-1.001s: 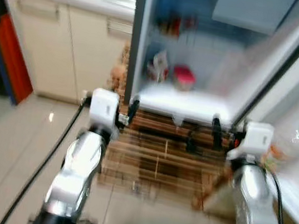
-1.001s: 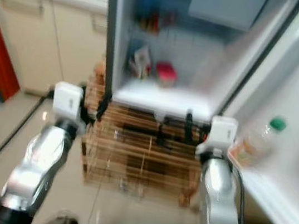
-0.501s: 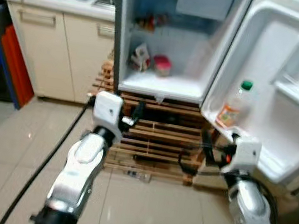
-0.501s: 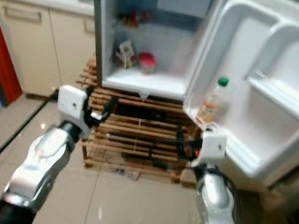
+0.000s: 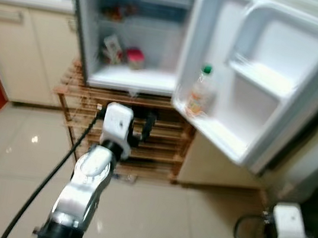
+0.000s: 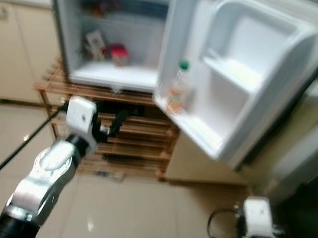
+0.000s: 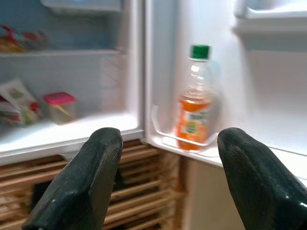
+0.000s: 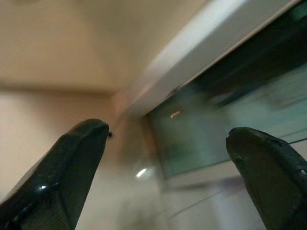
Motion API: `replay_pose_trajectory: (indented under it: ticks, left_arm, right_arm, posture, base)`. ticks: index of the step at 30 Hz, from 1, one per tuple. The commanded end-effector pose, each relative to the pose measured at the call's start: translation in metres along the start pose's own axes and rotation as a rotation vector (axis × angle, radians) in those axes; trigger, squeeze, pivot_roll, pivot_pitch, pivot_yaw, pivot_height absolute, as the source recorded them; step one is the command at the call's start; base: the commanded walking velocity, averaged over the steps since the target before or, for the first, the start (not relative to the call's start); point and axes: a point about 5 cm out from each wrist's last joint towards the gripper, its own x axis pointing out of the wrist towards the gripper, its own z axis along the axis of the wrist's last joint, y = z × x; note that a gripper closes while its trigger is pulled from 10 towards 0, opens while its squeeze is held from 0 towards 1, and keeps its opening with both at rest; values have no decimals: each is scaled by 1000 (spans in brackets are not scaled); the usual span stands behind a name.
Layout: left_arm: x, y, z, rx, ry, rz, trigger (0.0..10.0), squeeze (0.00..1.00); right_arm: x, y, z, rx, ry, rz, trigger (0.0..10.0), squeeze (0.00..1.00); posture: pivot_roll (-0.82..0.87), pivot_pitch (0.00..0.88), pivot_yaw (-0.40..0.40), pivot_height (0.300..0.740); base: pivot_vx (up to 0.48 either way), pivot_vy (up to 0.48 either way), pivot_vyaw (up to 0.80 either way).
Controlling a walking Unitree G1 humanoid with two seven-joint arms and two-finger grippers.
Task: Restocking fridge
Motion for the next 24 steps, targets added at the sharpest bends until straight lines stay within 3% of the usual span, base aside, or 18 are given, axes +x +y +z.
replay_pose_trajectory:
  ticks: [1, 6, 7, 8, 12, 14, 17, 18, 19, 20, 24]
  left_arm:
    - [3, 0, -2, 6, 12, 6, 10000, 0]
    - [3, 6, -16, 3, 83, 47, 10000, 0]
    - [4, 7, -22, 25, 123, 59, 10000, 0]
    - [4, 13, -35, 59, 209, 92, 10000, 0]
    - [7, 17, -50, 126, 314, 96, 10000, 0]
    - [7, 17, -52, 130, 328, 89, 10000, 0]
    - [6, 15, -63, 164, 410, 49, 10000, 0]
    - [-4, 6, -90, 188, 598, -72, 10000, 0]
    - [-4, 6, -90, 188, 598, -72, 10000, 0]
    - [-9, 2, -100, 181, 660, -123, 10000, 0]
    - [-23, 4, -121, 243, 763, -190, 10000, 0]
  right_arm:
    - [7, -15, 6, -11, 25, -78, 10000, 1000]
    - [21, -25, 29, 24, -6, -131, 10000, 1000]
    - [25, -27, 39, 43, -26, -141, 10000, 1000]
    - [32, -29, 65, 86, -76, -157, 10000, 1000]
    - [41, -30, 118, 159, -159, -166, 10000, 1000]
    - [41, -30, 128, 175, -179, -162, 10000, 1000]
    - [42, -30, 147, 224, -213, -153, 10000, 1000]
    - [41, -28, 167, 273, -248, -126, 10000, 1000]
    - [41, -28, 167, 273, -248, -126, 10000, 1000]
    - [41, -26, 174, 288, -261, -114, 10000, 1000]
    - [35, -2, 199, 297, -348, 45, 10000, 1000]
  posture:
    - [-86, 0, -39, 740]
    - [-98, 0, -35, 740]
    - [-101, 0, -30, 740]
    - [-107, 0, -23, 740]
    - [-110, 0, -21, 740]
    - [-109, 0, -21, 740]
    - [-114, 0, -8, 740]
    - [-110, 0, -5, 740]
    - [-110, 0, -5, 740]
    - [-111, 0, -4, 740]
    - [-124, 0, 0, 740]
  base:
    - [0, 0, 0]
    - [0, 0, 0]
    - [0, 0, 0]
    - [0, 0, 0]
    - [0, 0, 0]
    - [0, 0, 0]
    - [0, 0, 0]
    - [0, 0, 0]
    - [0, 0, 0]
    - [0, 0, 0]
    - [0, 0, 0]
